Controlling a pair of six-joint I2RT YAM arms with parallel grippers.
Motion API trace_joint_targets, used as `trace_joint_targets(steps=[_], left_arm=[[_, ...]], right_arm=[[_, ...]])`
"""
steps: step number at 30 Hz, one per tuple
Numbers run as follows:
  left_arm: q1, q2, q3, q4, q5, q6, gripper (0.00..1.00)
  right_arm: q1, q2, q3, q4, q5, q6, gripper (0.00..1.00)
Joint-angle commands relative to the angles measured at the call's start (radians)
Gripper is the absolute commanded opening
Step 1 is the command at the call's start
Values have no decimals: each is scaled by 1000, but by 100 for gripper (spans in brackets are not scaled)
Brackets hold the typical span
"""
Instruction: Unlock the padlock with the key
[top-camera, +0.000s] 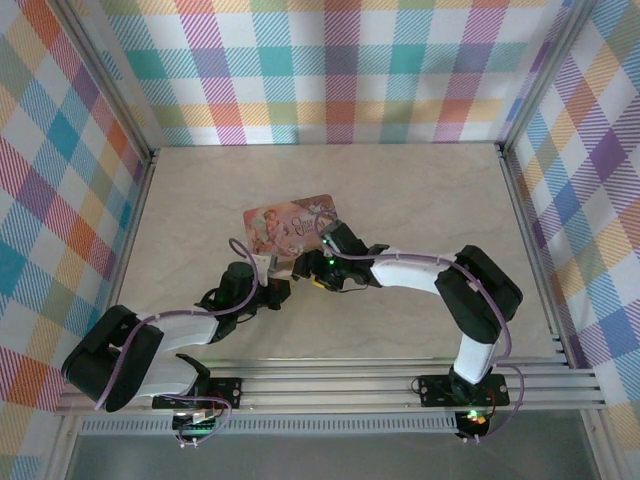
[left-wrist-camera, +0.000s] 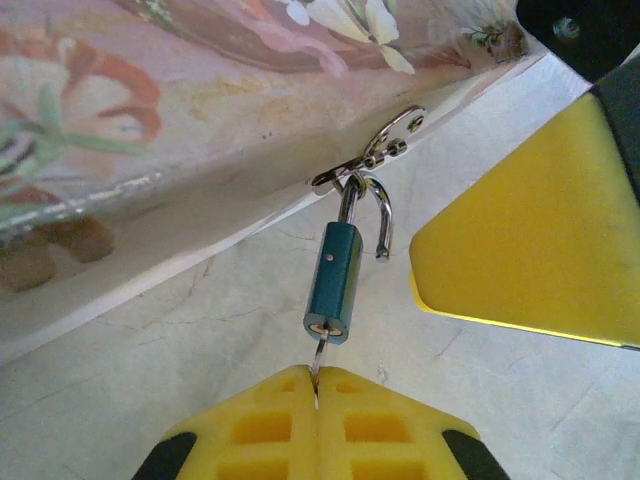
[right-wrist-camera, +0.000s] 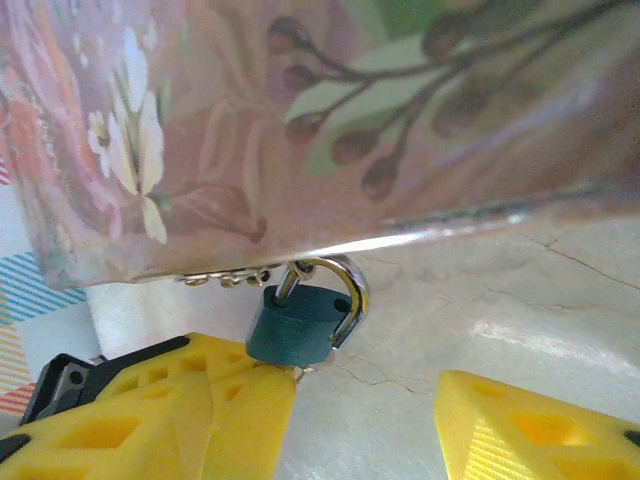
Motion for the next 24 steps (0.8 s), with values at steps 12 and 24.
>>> trace_joint_targets(steps=[12, 24], left_arm=[[53, 93, -6, 187, 170, -212, 0], [53, 82, 1, 219, 198, -277, 0]], right_arm=[[5, 23, -245, 366, -26, 248, 45], [19, 10, -259, 272, 29, 253, 53]])
